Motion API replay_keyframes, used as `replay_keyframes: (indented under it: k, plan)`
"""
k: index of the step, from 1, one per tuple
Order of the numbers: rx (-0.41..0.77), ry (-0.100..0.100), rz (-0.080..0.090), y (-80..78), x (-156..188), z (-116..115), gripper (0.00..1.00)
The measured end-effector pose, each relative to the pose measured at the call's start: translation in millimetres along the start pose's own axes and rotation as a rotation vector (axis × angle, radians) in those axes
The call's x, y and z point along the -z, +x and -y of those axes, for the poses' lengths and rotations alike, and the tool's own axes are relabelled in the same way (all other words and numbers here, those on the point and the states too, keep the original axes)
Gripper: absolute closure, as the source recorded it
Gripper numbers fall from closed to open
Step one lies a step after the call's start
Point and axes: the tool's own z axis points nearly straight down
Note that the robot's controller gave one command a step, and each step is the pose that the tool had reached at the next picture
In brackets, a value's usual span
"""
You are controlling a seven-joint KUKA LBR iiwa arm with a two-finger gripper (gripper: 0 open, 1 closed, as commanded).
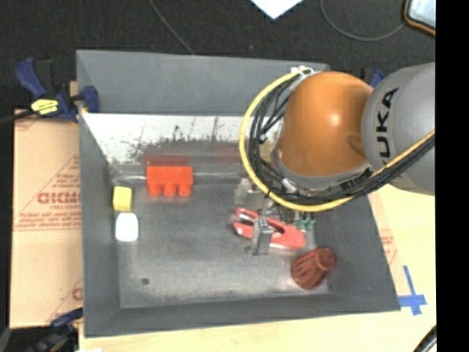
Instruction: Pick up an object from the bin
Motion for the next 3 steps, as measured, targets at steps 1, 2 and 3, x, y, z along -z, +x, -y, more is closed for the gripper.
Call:
replay_keyframes:
  k: [1,2,3]
  plan:
    - [0.009,0.002,0.013,-23.5,-158.0,109.7,0.00]
    - [0.040,-0.002,0.015,1.1,-72.1,93.0,0.00]
    - [-0.100,0.000,0.008,-23.5,-130.6,113.3,0.00]
